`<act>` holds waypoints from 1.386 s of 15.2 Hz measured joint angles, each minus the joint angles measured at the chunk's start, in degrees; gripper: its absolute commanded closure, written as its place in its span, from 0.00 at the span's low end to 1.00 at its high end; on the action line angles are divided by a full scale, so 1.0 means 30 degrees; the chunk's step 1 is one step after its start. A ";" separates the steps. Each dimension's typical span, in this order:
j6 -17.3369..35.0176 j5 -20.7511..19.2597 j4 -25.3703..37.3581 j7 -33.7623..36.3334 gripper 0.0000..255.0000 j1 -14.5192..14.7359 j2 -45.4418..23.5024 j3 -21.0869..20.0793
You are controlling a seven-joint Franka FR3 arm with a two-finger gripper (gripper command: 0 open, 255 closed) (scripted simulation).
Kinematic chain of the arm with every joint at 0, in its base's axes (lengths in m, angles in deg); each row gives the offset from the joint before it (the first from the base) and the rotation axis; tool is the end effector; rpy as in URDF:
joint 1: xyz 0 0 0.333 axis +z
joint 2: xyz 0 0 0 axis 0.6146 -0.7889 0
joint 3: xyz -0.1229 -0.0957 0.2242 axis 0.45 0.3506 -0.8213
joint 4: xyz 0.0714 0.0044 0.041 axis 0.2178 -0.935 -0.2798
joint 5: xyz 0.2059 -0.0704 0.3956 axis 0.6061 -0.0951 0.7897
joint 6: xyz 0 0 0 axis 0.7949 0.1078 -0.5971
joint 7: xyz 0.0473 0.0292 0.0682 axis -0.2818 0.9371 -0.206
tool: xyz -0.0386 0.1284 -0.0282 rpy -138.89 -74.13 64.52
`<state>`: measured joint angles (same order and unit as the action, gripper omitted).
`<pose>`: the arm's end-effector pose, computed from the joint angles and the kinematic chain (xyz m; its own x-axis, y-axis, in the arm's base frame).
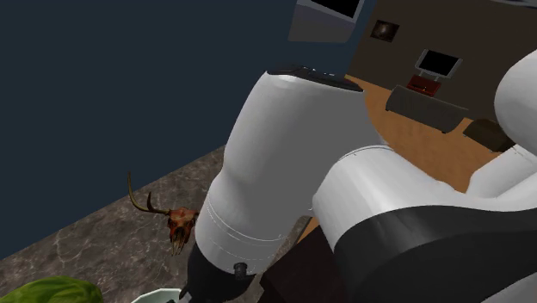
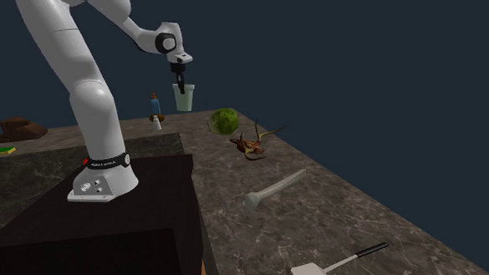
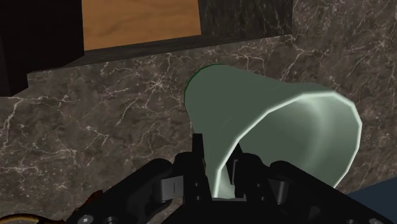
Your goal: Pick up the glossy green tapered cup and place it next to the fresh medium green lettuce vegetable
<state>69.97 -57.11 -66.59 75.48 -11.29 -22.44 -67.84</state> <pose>0.2355 0.5185 0.3304 0.9964 0.0803 0.0289 0.0850 -0.9636 -0.2533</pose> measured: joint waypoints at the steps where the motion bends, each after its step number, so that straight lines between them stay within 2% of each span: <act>1: 0.0280 -0.0048 -0.0140 0.0003 1.00 -0.0018 -0.0154 -0.0055; 11: 0.3229 -0.0796 -0.1486 0.0361 1.00 -0.0168 -0.1943 -0.0662; 21: 0.6162 -0.2785 -0.2340 0.1599 1.00 -0.0321 -0.4379 -0.0995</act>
<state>88.46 -65.46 -73.61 80.28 -12.25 -35.58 -70.83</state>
